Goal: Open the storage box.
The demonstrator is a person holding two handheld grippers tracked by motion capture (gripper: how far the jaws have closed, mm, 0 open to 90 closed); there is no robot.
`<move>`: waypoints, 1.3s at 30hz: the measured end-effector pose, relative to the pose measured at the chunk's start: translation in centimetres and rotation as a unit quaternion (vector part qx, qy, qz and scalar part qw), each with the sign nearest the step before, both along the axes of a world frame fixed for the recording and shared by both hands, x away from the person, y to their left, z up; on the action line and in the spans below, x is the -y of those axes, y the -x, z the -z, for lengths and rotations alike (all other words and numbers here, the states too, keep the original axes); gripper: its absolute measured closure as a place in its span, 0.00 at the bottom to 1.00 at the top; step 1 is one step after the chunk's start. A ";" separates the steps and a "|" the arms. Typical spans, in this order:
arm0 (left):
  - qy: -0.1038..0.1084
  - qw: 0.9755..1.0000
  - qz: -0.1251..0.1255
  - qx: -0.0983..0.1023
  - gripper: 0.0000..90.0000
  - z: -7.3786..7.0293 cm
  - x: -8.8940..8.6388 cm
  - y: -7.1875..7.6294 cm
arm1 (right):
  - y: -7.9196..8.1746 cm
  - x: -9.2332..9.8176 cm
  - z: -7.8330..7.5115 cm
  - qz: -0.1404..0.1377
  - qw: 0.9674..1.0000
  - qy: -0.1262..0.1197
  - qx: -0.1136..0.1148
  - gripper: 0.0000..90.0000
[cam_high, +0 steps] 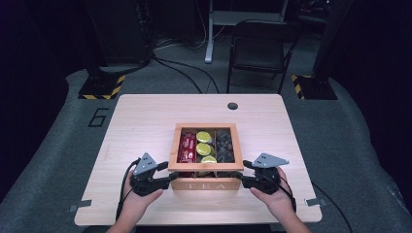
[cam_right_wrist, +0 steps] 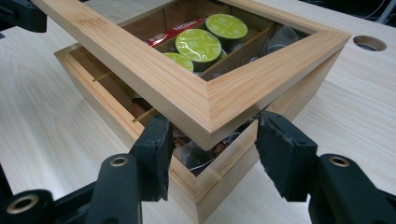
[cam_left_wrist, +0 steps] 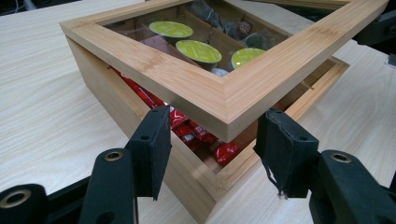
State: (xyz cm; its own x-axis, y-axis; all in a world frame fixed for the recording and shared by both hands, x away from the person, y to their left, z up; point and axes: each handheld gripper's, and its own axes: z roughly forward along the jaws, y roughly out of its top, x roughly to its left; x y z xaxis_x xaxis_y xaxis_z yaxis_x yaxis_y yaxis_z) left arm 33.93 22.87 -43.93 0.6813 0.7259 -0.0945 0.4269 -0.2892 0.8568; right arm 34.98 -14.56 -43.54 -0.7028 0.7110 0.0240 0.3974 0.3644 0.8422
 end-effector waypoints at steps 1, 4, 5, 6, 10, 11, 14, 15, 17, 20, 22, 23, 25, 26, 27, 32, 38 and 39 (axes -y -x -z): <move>0.001 1.000 -0.006 0.007 0.50 0.0 0.1 0.0 | 0.0 0.0 -0.1 -0.001 1.000 0.001 0.000 0.51; -0.007 1.000 -0.002 0.009 0.50 -0.6 0.1 0.0 | -0.1 0.0 -0.5 -0.001 1.000 0.000 0.001 0.51; -0.008 1.000 -0.003 0.013 0.50 -0.8 0.1 -0.1 | -0.2 0.0 -0.7 -0.002 1.000 -0.001 0.001 0.51; -0.012 1.000 -0.002 0.014 0.50 -1.0 0.1 -0.2 | -0.3 0.0 -0.9 -0.002 1.000 -0.003 0.000 0.51; -0.009 1.000 0.000 0.017 0.51 -1.6 0.0 -0.4 | -0.6 0.1 -1.6 -0.002 1.000 -0.006 -0.002 0.51; -0.006 1.000 0.000 0.016 0.51 -1.8 0.0 -0.5 | -0.6 0.1 -1.8 -0.002 1.000 -0.004 0.000 0.51; -0.005 1.000 -0.001 0.015 0.51 -2.1 0.0 -0.6 | -0.8 0.0 -2.2 0.002 1.000 -0.008 0.000 0.50; -0.006 1.000 -0.003 0.021 0.51 -2.2 0.0 -0.7 | -0.8 -0.1 -2.3 0.006 1.000 -0.010 -0.001 0.50; -0.007 1.000 -0.002 0.020 0.51 -2.5 0.0 -0.7 | -0.9 0.0 -2.5 0.005 1.000 -0.012 -0.002 0.50; -0.004 1.000 -0.005 0.025 0.51 -2.9 0.1 -0.9 | -1.1 0.0 -2.9 0.005 1.000 -0.012 -0.001 0.50; -0.003 1.000 -0.005 0.024 0.51 -3.2 0.1 -1.0 | -1.2 -0.1 -3.2 0.005 1.000 -0.010 0.003 0.50; 0.000 1.000 -0.005 0.025 0.51 -3.3 0.1 -1.1 | -1.3 -0.1 -3.3 0.006 1.000 -0.011 0.005 0.50; 0.005 1.000 -0.009 0.025 0.51 -3.7 0.1 -1.2 | -1.4 -0.1 -3.7 0.008 1.000 -0.016 0.004 0.50; 0.006 0.999 -0.011 0.030 0.51 -3.8 0.1 -1.3 | -1.5 -0.1 -3.8 0.010 1.000 -0.019 0.003 0.50; 0.011 0.999 -0.016 0.031 0.51 -4.0 0.1 -1.4 | -1.7 -0.1 -4.0 0.011 1.000 -0.022 0.005 0.50; 0.006 0.999 -0.015 0.037 0.51 -5.0 0.1 -1.8 | -2.1 -0.3 -4.9 0.022 0.999 -0.025 0.010 0.50; -0.006 0.999 -0.015 0.048 0.51 -5.9 0.4 -2.2 | -2.4 -0.5 -5.7 0.023 0.999 -0.022 0.023 0.50; -0.003 0.999 -0.018 0.051 0.51 -6.0 0.4 -2.3 | -2.5 -0.5 -5.8 0.025 0.999 -0.021 0.024 0.50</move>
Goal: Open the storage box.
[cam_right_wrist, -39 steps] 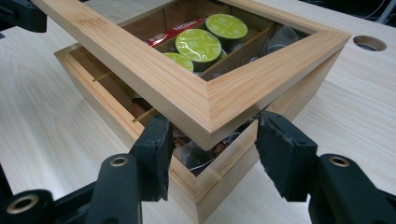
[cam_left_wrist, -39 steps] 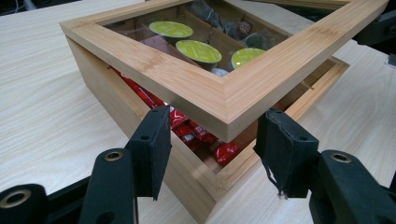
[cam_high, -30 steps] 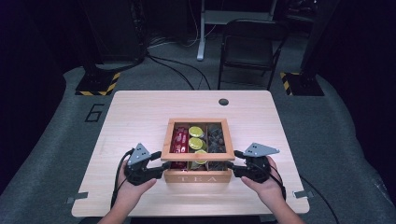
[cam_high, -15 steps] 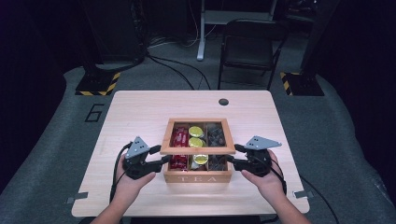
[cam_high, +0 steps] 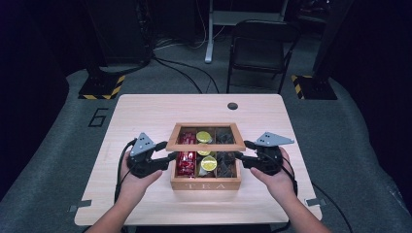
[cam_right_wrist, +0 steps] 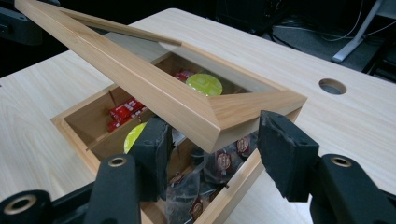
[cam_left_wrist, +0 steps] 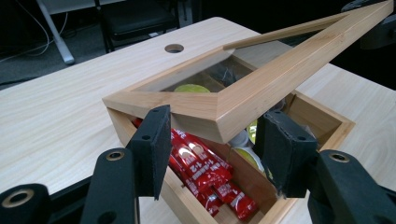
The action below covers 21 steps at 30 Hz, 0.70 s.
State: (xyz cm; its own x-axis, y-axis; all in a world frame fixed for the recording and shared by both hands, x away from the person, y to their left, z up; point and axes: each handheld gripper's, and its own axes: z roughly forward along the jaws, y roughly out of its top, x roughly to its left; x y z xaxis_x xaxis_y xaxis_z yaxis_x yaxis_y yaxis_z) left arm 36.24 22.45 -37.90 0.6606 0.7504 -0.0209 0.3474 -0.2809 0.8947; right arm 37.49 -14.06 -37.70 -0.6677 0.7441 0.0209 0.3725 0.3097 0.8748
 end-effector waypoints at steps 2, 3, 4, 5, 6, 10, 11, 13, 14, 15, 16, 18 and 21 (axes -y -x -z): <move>-0.001 1.000 -0.001 0.004 0.52 -0.4 0.0 -0.3 | -0.3 -0.1 -0.4 0.003 1.000 0.000 0.005 0.51; -0.001 1.000 -0.001 0.004 0.52 -0.4 0.0 -0.3 | -0.3 -0.1 -0.4 0.003 1.000 0.000 0.005 0.51; 0.001 1.000 -0.001 0.002 0.52 -0.5 0.0 -0.4 | -0.4 -0.2 -0.6 0.002 1.000 0.003 0.009 0.51; -0.003 1.000 -0.003 0.008 0.52 -0.8 0.1 -0.7 | -0.6 -0.2 -0.9 0.003 1.000 0.007 0.012 0.51; -0.001 1.000 -0.003 0.008 0.52 -0.9 0.1 -0.9 | -0.7 -0.3 -1.0 0.005 1.000 0.007 0.013 0.52; -0.006 1.000 -0.009 0.012 0.52 -1.5 0.2 -1.6 | -1.4 -0.4 -1.5 0.010 1.000 0.007 0.021 0.54; -0.006 1.000 -0.009 0.012 0.52 -1.5 0.2 -1.6 | -1.4 -0.4 -1.5 0.010 1.000 0.007 0.021 0.54; -0.007 1.000 -0.013 0.014 0.52 -1.6 0.3 -1.9 | -1.7 -0.4 -1.6 0.012 1.000 0.009 0.023 0.55; -0.011 1.000 -0.012 0.011 0.52 -1.7 0.3 -2.1 | -2.1 -0.4 -1.6 0.013 1.000 0.009 0.022 0.56; -0.011 1.000 -0.012 0.011 0.54 -1.7 0.3 -2.1 | -2.1 -0.4 -1.6 0.013 1.000 0.009 0.022 0.56; -0.010 1.000 -0.015 0.013 0.54 -1.7 0.3 -2.4 | -2.4 -0.5 -1.6 0.015 1.000 0.011 0.024 0.56; -0.008 1.000 -0.015 0.010 0.54 -1.7 0.3 -2.5 | -2.5 -0.5 -1.6 0.015 0.999 0.014 0.025 0.56; -0.009 1.000 -0.018 0.010 0.56 -1.7 0.2 -2.7 | -2.8 -0.8 -1.6 0.020 0.999 0.025 0.027 0.56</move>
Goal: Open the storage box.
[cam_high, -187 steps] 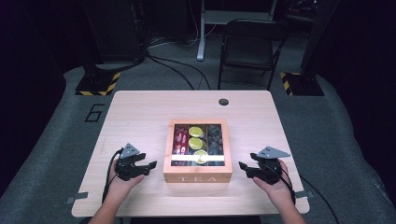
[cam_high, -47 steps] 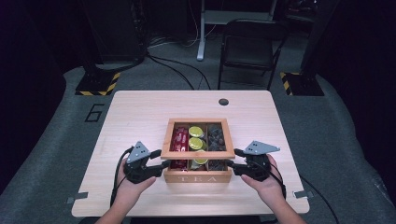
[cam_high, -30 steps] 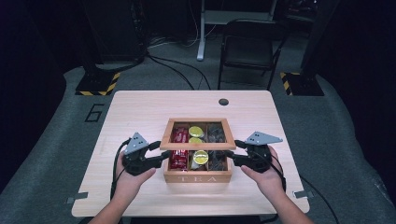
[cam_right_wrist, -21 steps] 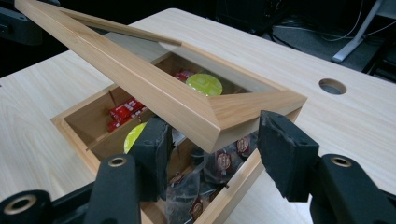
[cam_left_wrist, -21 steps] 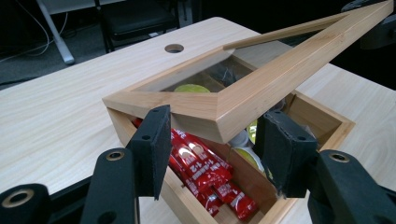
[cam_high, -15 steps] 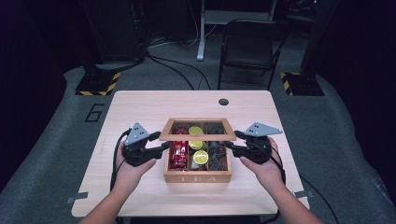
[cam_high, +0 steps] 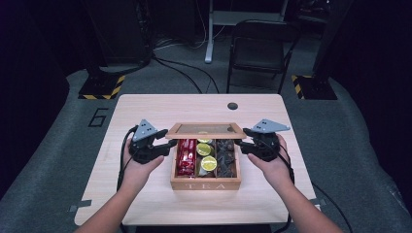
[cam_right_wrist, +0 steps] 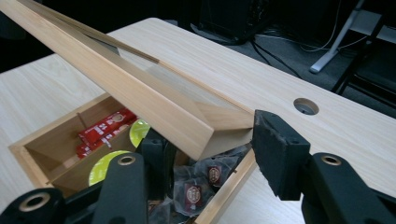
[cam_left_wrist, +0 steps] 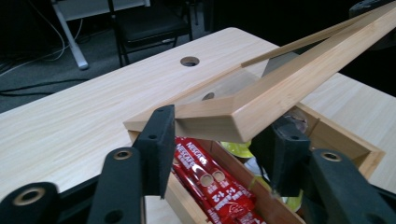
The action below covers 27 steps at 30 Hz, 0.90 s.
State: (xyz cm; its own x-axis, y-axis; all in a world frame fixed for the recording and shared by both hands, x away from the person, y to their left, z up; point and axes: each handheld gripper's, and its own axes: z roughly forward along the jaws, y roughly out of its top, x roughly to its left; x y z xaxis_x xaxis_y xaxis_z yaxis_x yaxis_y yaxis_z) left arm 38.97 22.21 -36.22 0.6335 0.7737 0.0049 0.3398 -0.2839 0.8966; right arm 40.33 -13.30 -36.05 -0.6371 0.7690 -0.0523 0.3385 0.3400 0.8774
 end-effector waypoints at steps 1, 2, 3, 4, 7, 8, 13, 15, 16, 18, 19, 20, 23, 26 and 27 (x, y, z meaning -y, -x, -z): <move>0.002 1.000 -0.003 0.003 0.57 -0.1 0.0 -0.1 | -0.3 -0.1 0.0 0.000 1.000 0.006 0.004 0.57; 0.002 1.000 -0.003 0.003 0.57 -0.1 0.0 -0.1 | -0.3 -0.1 0.0 0.000 1.000 0.006 0.004 0.57; -0.002 1.000 -0.005 0.004 0.58 -0.2 0.1 -0.2 | -0.5 -0.1 -0.1 0.003 1.000 0.006 0.002 0.58; -0.002 1.000 -0.005 0.004 0.59 -0.2 0.1 -0.2 | -0.5 -0.1 -0.1 0.003 1.000 0.006 0.002 0.58; 0.000 1.000 -0.011 0.012 0.61 -0.4 0.0 -0.5 | -0.8 -0.1 -0.3 0.006 1.000 0.005 0.007 0.59; -0.002 1.000 -0.011 0.013 0.62 -0.5 0.0 -0.6 | -0.8 -0.2 -0.4 0.004 1.000 0.006 0.012 0.60; 0.002 1.000 -0.015 0.018 0.63 -0.8 0.1 -1.1 | -1.2 -0.3 -0.9 0.009 1.000 0.011 0.022 0.61; 0.000 1.000 -0.020 0.016 0.62 -0.7 0.1 -1.5 | -1.6 -0.4 -1.2 0.008 1.000 0.012 0.024 0.61; -0.003 1.000 -0.023 0.016 0.62 -0.6 0.2 -1.7 | -1.7 -0.4 -1.3 0.011 1.000 0.009 0.021 0.61; -0.006 0.999 -0.031 0.016 0.62 -0.2 0.3 -2.1 | -1.9 -0.4 -1.5 0.012 1.000 0.007 0.019 0.61; -0.009 0.999 -0.035 0.015 0.62 0.0 0.3 -2.4 | -2.0 -0.4 -1.6 0.012 1.000 0.007 0.018 0.61; -0.010 0.999 -0.036 0.014 0.62 0.1 0.3 -2.6 | -2.1 -0.4 -1.7 0.009 1.000 0.008 0.018 0.61; -0.010 0.999 -0.041 0.011 0.62 0.5 0.4 -3.1 | -2.3 -0.4 -1.8 0.013 1.000 0.004 0.016 0.61; -0.014 0.999 -0.039 0.014 0.62 0.7 0.6 -3.5 | -2.4 -0.4 -1.9 0.013 1.000 0.003 0.015 0.62; -0.018 0.999 -0.039 0.013 0.63 0.7 0.6 -3.6 | -2.5 -0.4 -1.9 0.014 1.000 0.001 0.017 0.62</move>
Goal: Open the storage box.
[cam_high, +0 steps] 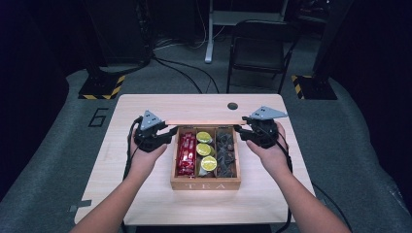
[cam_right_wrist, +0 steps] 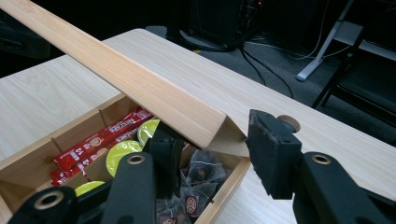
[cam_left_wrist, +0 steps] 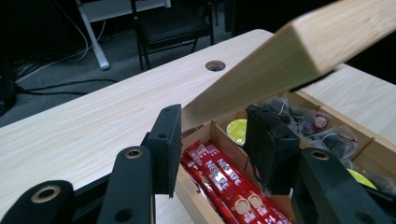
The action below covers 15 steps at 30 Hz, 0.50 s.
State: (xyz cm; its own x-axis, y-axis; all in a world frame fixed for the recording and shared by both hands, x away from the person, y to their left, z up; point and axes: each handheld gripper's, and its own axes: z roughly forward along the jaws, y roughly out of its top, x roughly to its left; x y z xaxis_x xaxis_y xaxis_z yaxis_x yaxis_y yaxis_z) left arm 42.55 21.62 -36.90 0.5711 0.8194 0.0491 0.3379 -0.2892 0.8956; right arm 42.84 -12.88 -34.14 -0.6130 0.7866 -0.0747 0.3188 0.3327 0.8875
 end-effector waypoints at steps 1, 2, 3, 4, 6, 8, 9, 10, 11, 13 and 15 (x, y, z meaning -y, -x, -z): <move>-0.001 1.000 0.001 -0.001 0.63 0.0 0.0 0.0 | -0.1 0.1 -0.1 -0.002 1.000 0.003 0.000 0.62; 0.002 1.000 -0.004 0.002 0.63 0.1 0.1 -0.2 | -0.1 0.0 -0.1 -0.001 1.000 0.003 0.000 0.62; 0.003 1.000 -0.007 0.001 0.63 0.1 0.2 -0.3 | -0.2 0.0 -0.1 0.000 1.000 0.003 0.001 0.63; 0.004 1.000 -0.008 0.002 0.63 0.1 0.2 -0.4 | -0.3 0.0 -0.2 -0.001 1.000 0.004 0.001 0.63; 0.008 1.000 -0.013 0.002 0.63 0.1 0.3 -0.7 | -0.4 0.0 -0.2 0.001 1.000 -0.001 0.000 0.63; 0.006 1.000 -0.015 0.005 0.64 0.0 0.4 -0.8 | -0.5 0.1 -0.3 0.001 1.000 -0.002 -0.003 0.63; 0.005 1.000 -0.016 0.007 0.65 -0.1 0.4 -0.9 | -0.6 0.1 -0.3 -0.001 1.000 0.000 -0.002 0.63; 0.007 1.000 -0.019 0.010 0.66 -0.1 0.4 -1.0 | -0.6 0.1 -0.4 0.000 1.000 0.000 -0.004 0.63; 0.008 1.000 -0.019 0.008 0.67 -0.1 0.4 -1.0 | -0.7 0.0 -0.4 0.003 1.000 -0.002 -0.003 0.63; 0.009 1.000 -0.020 0.008 0.67 -0.2 0.4 -1.1 | -0.8 0.0 -0.5 0.004 1.000 0.000 -0.003 0.63; 0.006 1.000 -0.024 0.013 0.68 -0.3 0.5 -1.2 | -1.0 0.0 -0.5 0.006 1.000 -0.004 -0.005 0.63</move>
